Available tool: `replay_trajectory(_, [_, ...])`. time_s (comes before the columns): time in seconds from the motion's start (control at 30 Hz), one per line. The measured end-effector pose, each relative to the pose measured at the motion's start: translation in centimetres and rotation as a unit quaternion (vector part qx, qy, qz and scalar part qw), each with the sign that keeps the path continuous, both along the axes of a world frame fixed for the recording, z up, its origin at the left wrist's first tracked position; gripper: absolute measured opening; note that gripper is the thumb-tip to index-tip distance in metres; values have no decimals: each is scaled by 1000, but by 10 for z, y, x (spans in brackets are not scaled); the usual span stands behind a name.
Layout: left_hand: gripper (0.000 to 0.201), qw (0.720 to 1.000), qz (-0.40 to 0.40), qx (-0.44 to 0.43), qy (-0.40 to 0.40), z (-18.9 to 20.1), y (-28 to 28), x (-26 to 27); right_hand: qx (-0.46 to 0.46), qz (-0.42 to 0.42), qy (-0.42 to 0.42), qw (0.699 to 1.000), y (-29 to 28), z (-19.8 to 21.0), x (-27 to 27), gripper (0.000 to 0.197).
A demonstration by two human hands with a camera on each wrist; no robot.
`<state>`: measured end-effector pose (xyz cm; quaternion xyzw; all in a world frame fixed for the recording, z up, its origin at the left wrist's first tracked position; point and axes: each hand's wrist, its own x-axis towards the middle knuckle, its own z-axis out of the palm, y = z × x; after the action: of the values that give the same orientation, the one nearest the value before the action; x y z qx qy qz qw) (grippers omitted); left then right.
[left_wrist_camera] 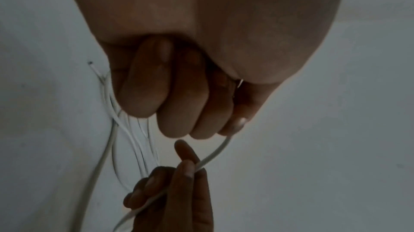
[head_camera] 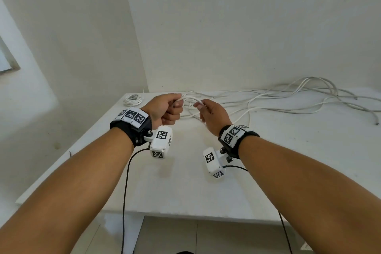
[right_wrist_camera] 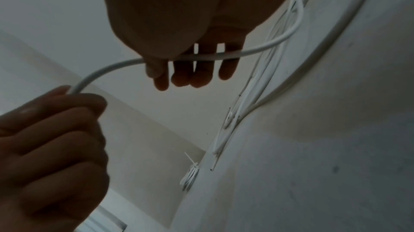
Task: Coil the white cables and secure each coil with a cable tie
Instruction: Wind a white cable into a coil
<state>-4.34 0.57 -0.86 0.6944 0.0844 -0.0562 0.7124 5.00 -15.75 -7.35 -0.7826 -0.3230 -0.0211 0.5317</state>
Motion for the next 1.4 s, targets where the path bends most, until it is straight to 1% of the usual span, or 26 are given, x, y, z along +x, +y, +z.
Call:
replay_trajectory(0.07, [44,998,-54,-34,0,0,-12,-4,14,25,-11,1000,-13,1,3,19])
replay_trajectory(0.13, [36,992,-109,-67,-11,2,-28,-8,1,46,-26,999,-24,4,2,18])
replay_trajectory(0.17, [32,988,-127,-84,-27,4,-36,-9,-6,56,-34,998,-29,7,1,20])
replay_trajectory(0.23, [30,978,-141,-133,-75,7,-52,-8,-1,67,-46,997,-36,11,-5,26])
replay_trajectory(0.3, [31,966,-119,-189,-129,13,-67,-4,7,62,-55,997,-43,16,-9,29])
replay_trajectory(0.4, [31,942,-23,-270,-198,24,-82,4,-32,49,-72,996,-54,16,-11,26])
replay_trajectory(0.43, [31,932,7,-288,-221,27,-84,7,-51,48,-75,995,-57,15,-13,28])
replay_trajectory(0.5, [32,919,63,-292,-258,27,-86,14,-90,50,-80,991,-64,13,-19,35])
replay_trajectory(0.53, [32,917,91,-278,-271,25,-89,17,-111,53,-91,988,-66,14,-24,36])
replay_trajectory(0.57, [32,920,120,-246,-281,21,-92,20,-131,58,-104,984,-68,14,-28,36])
replay_trajectory(0.6, [32,925,144,-194,-294,16,-96,22,-149,63,-117,980,-69,15,-32,35])
replay_trajectory(0.67, [32,931,169,-39,-320,4,-105,26,-183,70,-139,971,-70,17,-36,35])
replay_trajectory(0.7, [32,928,171,56,-325,-1,-108,27,-198,67,-150,966,-71,18,-36,34])
replay_trajectory(0.77, [33,906,153,229,-323,-9,-112,26,-215,53,-171,960,-76,20,-35,32])
replay_trajectory(0.8, [33,893,135,286,-321,-11,-113,25,-217,48,-177,959,-79,20,-34,31])
replay_trajectory(0.83, [34,884,116,321,-320,-13,-113,24,-218,46,-180,958,-83,22,-34,30])
replay_trajectory(0.9, [36,874,87,355,-320,-16,-113,22,-221,48,-189,956,-88,26,-34,26])
replay_trajectory(0.97, [36,866,73,376,-320,-19,-111,21,-222,51,-204,952,-93,33,-36,21])
replay_trajectory(1.07, [36,867,67,396,-296,-23,-106,20,-218,58,-215,950,-101,46,-37,15])
replay_trajectory(1.2, [34,860,39,426,-279,-26,-106,18,-222,77,-222,946,-112,64,-40,11])
replay_trajectory(1.27, [41,873,40,409,-262,-25,-107,17,-209,79,-215,951,-117,71,-38,7])
replay_trajectory(1.33, [55,886,43,393,-242,-25,-107,14,-184,76,-196,960,-120,75,-36,4])
replay_trajectory(1.4, [60,904,23,371,-211,-26,-107,10,-156,76,-178,969,-122,76,-33,4])
